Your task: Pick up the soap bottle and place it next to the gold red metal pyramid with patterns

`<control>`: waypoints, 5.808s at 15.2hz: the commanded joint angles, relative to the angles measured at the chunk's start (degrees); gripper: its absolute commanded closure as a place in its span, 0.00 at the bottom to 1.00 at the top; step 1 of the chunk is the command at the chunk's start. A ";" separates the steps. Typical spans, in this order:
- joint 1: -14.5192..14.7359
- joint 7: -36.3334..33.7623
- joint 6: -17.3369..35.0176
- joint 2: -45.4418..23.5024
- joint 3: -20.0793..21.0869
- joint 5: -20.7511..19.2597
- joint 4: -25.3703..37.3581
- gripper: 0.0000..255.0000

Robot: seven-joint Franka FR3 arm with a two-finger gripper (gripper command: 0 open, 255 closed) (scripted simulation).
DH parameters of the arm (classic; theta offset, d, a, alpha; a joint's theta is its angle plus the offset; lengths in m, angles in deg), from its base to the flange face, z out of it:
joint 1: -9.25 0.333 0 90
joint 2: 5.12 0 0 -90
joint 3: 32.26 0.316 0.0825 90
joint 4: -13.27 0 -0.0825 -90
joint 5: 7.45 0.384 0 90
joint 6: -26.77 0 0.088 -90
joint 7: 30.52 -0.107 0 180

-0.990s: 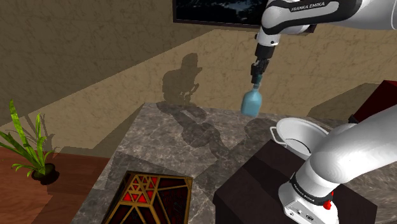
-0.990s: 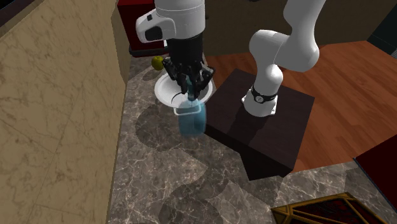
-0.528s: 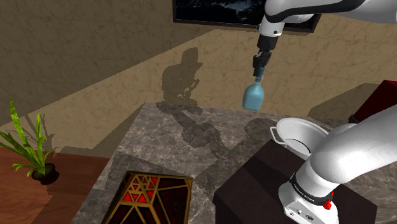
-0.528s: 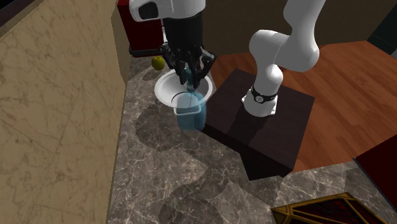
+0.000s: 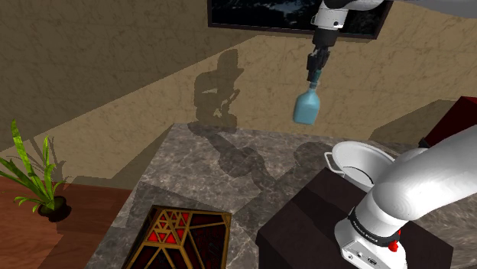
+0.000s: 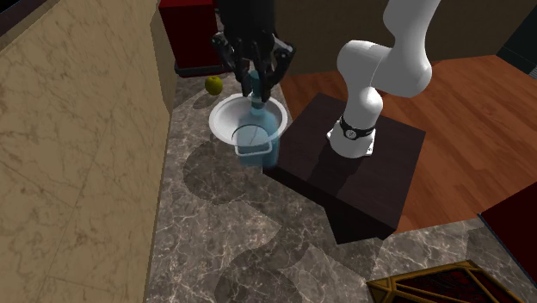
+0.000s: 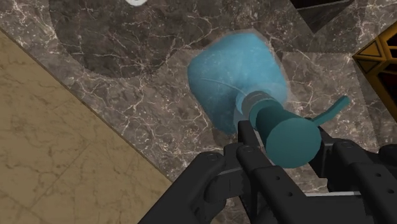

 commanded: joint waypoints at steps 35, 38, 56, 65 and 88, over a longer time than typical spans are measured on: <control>11.22 -40.70 -8.20 22.06 34.25 20.25 -10.08 1.00; 11.92 -44.94 -7.94 21.19 38.13 22.53 -8.35 1.00; 12.77 -56.67 -0.11 17.37 52.45 29.07 -7.92 1.00; 13.49 -55.66 6.14 18.27 54.58 30.96 -14.91 1.00; 13.55 -53.77 24.00 14.97 63.24 36.31 -28.89 1.00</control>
